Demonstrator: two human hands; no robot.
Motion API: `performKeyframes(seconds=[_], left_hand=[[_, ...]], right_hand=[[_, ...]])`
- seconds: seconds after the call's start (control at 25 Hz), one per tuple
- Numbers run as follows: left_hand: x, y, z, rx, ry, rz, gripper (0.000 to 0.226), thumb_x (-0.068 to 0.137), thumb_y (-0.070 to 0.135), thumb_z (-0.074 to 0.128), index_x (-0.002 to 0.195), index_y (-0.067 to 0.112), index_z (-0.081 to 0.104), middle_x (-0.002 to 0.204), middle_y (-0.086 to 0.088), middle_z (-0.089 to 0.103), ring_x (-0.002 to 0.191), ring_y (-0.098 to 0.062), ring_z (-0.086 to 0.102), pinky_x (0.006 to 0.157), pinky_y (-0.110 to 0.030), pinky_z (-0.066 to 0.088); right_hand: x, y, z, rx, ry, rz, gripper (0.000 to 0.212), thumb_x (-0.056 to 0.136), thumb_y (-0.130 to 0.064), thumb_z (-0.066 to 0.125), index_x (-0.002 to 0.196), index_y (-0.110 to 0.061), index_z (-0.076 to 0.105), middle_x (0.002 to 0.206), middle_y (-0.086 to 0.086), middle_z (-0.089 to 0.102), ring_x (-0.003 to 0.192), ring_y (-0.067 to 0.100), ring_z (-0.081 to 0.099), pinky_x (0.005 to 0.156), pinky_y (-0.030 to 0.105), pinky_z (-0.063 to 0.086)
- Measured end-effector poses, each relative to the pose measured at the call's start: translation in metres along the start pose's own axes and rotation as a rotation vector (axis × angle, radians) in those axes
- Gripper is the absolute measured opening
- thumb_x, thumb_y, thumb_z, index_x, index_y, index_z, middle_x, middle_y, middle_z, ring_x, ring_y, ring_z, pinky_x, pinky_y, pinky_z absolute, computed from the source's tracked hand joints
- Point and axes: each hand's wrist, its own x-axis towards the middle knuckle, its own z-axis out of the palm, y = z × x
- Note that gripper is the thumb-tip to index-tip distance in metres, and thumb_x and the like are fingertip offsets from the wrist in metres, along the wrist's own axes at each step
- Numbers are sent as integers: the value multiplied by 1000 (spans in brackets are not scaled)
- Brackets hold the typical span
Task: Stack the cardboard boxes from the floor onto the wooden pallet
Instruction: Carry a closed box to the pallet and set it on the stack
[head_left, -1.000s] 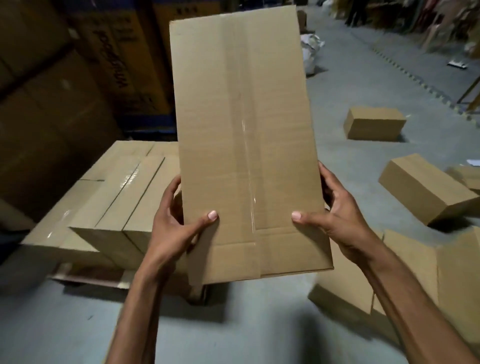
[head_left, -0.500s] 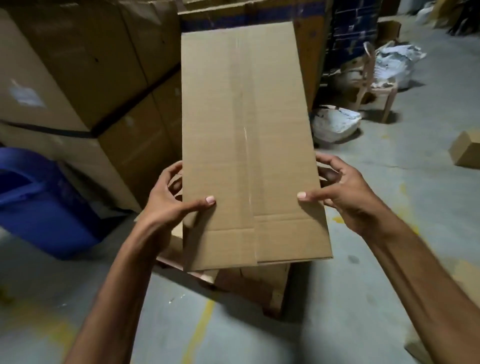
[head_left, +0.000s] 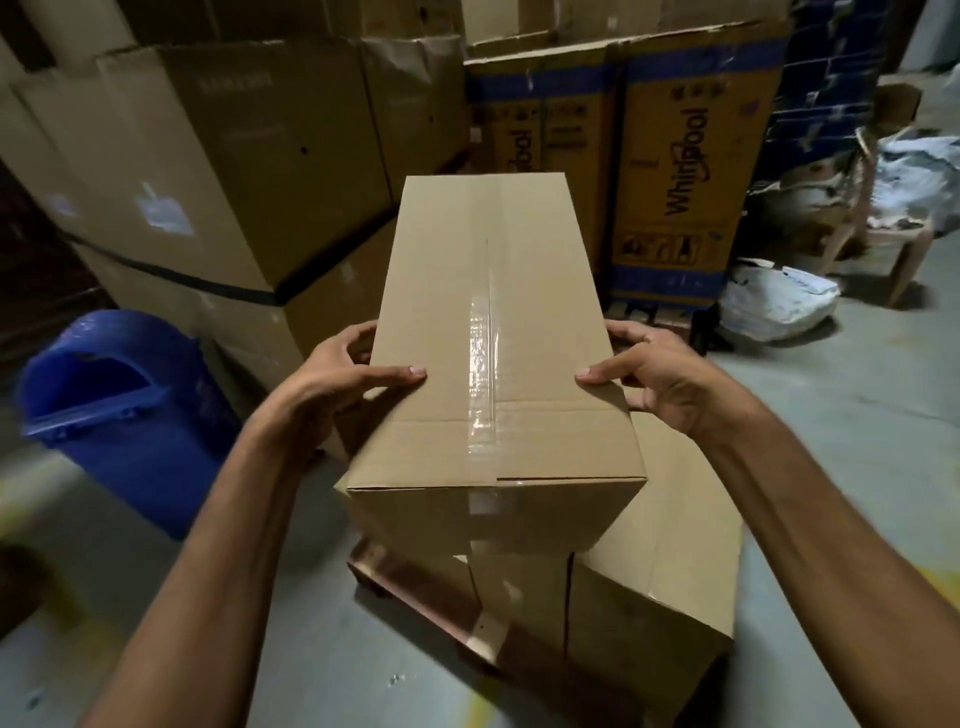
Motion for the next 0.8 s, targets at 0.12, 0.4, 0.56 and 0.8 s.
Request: performKeyframes(seconds=[0.12, 0.4, 0.56, 0.8], left_hand=[[56, -9, -26, 13, -25, -24, 96, 65, 23, 93, 149, 27, 47, 128, 4, 66, 108, -11, 63, 73, -25, 48], [191, -42, -95, 16, -96, -85, 95, 63, 33, 96, 147, 30, 51, 123, 1, 73, 106, -19, 73, 88, -37, 57], [277, -83, -125, 2, -167, -107, 106, 45, 42, 103, 141, 34, 58, 121, 2, 75, 107, -21, 74, 100, -47, 56], [394, -153, -161, -78, -308, -125, 92, 60, 32, 97, 142, 38, 55, 126, -1, 72, 107, -22, 74, 97, -47, 58]], right_hand=[[54, -3, 28, -5, -1, 19, 74, 68, 12, 82, 129, -25, 65, 110, -2, 78, 108, 20, 70, 99, 49, 55], [154, -3, 107, -57, -13, 74, 45, 80, 3, 77, 104, -34, 70, 94, -7, 80, 101, 17, 71, 98, 43, 54], [214, 24, 153, -62, 56, 142, 48, 81, 1, 77, 118, -28, 69, 102, -5, 80, 93, 12, 75, 98, 42, 55], [292, 76, 231, 74, 253, 259, 59, 82, 11, 73, 130, -22, 60, 112, -4, 74, 97, 12, 74, 84, 27, 61]])
